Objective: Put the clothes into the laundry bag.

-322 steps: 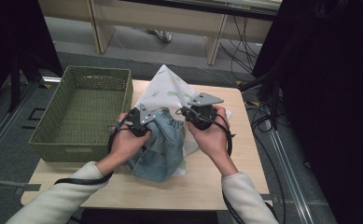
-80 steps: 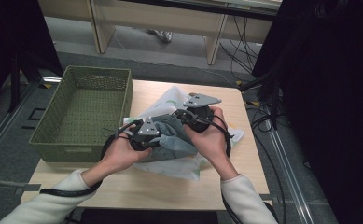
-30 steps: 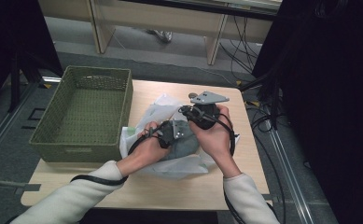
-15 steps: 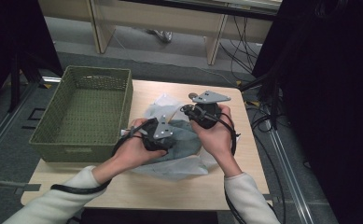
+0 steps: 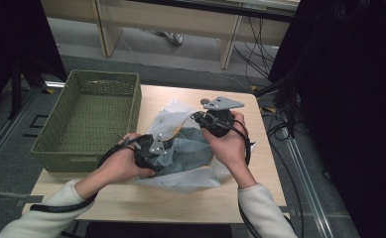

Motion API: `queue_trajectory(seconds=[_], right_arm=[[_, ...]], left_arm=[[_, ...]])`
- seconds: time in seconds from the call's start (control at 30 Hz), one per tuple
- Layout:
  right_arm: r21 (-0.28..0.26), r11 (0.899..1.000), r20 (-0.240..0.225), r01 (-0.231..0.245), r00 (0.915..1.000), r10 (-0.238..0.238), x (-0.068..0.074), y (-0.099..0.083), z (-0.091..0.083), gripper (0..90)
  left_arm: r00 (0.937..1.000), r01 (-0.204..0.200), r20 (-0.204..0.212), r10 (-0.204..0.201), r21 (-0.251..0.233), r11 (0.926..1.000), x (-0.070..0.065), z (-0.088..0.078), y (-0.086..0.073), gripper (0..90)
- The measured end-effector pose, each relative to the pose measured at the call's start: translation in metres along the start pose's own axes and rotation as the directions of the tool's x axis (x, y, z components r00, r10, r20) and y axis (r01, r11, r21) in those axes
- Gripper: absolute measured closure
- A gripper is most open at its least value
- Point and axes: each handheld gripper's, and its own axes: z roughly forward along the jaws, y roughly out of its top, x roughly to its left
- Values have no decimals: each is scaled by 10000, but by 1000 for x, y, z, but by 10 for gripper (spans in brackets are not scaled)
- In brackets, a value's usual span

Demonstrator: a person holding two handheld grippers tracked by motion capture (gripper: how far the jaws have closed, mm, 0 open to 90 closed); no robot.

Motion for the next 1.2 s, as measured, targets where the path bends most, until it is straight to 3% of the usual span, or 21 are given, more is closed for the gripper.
queue_trajectory(seconds=[0.1,0.2,0.3,0.33,0.47,0.53,0.57,0.63,0.67,0.73,0.9,0.97,1.07,1.2], right_arm=[[84,9997,-23,-212,9998,212,2,-1,0,900],[48,10000,-66,37,10000,-37,1,0,1,900],[107,9999,-83,75,9999,-74,3,-1,2,900],[118,9999,-112,95,9999,-93,3,0,2,900],[166,9998,-132,148,9998,-146,4,0,2,900],[198,9997,-118,165,9998,-163,6,1,1,900],[215,9996,-121,181,9998,-179,6,1,0,900],[214,9996,-125,162,9998,-159,8,2,0,900],[179,9997,-101,189,9998,-188,9,2,0,900],[150,9997,-92,213,9997,-211,10,2,0,900],[9,9998,-42,193,9998,-193,14,3,0,900],[-52,9997,-48,250,9997,-250,16,3,0,900],[-107,9995,-48,311,9995,-312,19,3,1,900],[-155,9995,-98,291,9995,-293,20,3,2,900]], left_arm=[[9995,4,325,-28,758,9971,0,13,-2,441],[9979,45,631,-129,1314,9913,-3,24,-2,606],[9971,441,554,-526,1459,9883,-4,28,-2,816],[9964,546,573,-631,1391,9888,-3,27,-1,850],[9842,1564,761,-1599,502,9864,1,12,1,865],[9701,2200,1081,-2174,-127,9754,4,4,3,868],[9604,2571,1283,-2474,-648,9642,5,-3,5,868],[9527,2928,1307,-2745,-1514,9441,7,-13,8,868],[9566,2855,1172,-2669,-1919,9390,7,-18,10,868],[9573,2883,989,-2716,-2569,9224,4,-26,16,869],[9544,2897,436,-2952,-3722,8818,0,-40,29,869],[9560,2694,-1,-2935,-3964,8777,0,-43,36,869],[9586,2511,-203,-2841,-4105,8766,0,-43,46,870],[9656,2139,-514,-2550,-4011,8907,-1,-33,58,868]])
